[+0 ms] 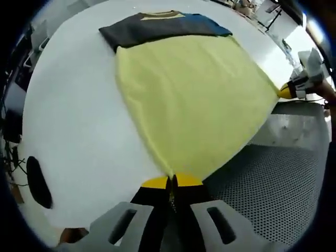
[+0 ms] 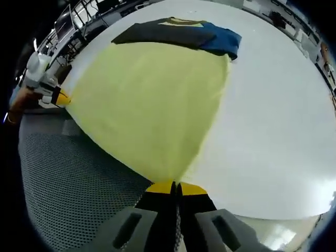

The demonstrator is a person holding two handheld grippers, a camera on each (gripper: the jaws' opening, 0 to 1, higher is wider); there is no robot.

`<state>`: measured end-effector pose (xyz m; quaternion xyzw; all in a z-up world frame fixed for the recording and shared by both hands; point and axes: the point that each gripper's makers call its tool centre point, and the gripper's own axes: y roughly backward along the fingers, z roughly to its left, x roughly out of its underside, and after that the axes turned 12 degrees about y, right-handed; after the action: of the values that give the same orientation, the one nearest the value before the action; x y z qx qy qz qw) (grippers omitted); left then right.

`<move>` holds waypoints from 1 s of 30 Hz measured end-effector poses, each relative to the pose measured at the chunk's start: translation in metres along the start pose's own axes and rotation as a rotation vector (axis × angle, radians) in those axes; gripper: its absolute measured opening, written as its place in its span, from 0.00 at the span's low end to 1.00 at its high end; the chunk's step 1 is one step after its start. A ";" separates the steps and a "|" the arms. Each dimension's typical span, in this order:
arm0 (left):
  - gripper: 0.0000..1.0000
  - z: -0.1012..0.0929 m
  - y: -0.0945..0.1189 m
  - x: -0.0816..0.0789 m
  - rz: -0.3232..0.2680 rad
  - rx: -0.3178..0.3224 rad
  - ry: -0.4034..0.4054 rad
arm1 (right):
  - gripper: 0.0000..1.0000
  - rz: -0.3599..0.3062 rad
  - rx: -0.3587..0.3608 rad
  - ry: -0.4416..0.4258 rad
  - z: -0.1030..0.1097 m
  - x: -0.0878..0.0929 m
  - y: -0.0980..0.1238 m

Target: Fold the garment on the visible template until the final outline fits inside the template.

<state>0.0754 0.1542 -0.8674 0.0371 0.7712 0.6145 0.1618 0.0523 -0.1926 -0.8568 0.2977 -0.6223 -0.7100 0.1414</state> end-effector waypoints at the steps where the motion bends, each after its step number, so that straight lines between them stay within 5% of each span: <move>1: 0.03 0.000 0.000 0.000 0.001 0.000 -0.001 | 0.00 -0.004 0.001 0.007 0.000 -0.001 0.002; 15: 0.03 -0.002 0.029 -0.024 -0.085 0.010 0.012 | 0.00 -0.174 0.016 -0.076 -0.011 -0.035 0.034; 30: 0.03 0.013 0.078 -0.102 -0.409 0.022 0.072 | 0.00 -0.398 0.077 -0.131 -0.043 -0.089 0.077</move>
<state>0.1646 0.1594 -0.7744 -0.1404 0.7747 0.5612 0.2553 0.1346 -0.1906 -0.7623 0.3732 -0.5858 -0.7174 -0.0541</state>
